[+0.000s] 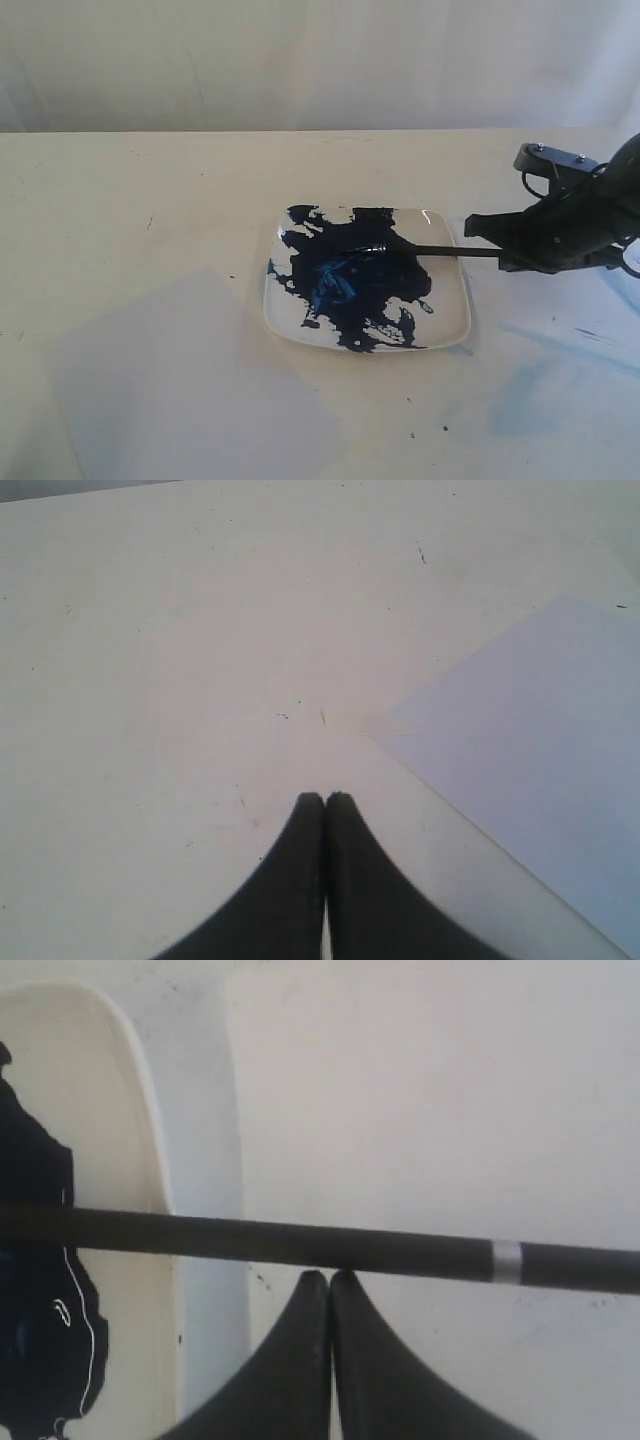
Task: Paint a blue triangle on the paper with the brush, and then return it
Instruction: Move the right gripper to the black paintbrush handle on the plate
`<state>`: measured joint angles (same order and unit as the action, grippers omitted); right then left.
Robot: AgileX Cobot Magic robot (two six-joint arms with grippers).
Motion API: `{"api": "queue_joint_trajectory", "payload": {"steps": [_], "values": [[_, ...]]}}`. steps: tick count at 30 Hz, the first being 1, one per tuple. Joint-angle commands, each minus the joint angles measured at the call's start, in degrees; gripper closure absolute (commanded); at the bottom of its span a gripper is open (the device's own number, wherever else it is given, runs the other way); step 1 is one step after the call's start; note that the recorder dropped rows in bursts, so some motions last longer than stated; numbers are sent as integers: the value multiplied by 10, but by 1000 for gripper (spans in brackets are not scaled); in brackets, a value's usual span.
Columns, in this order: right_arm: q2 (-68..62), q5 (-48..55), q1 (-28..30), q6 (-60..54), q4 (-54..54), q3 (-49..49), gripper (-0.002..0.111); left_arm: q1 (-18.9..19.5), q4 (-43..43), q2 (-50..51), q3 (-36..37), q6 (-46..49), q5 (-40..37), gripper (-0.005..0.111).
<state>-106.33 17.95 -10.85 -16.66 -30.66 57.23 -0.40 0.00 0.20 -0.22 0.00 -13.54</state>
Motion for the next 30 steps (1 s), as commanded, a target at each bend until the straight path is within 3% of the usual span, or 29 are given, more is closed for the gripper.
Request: {"api": "queue_joint_trajectory", "payload": {"steps": [1, 8, 17, 22, 30], "values": [[-9, -6, 0, 4, 7, 24, 108, -3, -4, -2, 2, 0, 2, 107], [18, 6, 0, 56, 7, 13, 108, -3, -4, -2, 2, 0, 2, 107], [134, -116, -8, 300, -14, -121, 108, -3, -4, -2, 2, 0, 2, 107], [145, -145, -41, 413, -103, -168, 108, -3, -4, -2, 2, 0, 2, 107], [126, -213, -90, 454, -135, -167, 103, -3, -4, -2, 2, 0, 3, 107]]}}
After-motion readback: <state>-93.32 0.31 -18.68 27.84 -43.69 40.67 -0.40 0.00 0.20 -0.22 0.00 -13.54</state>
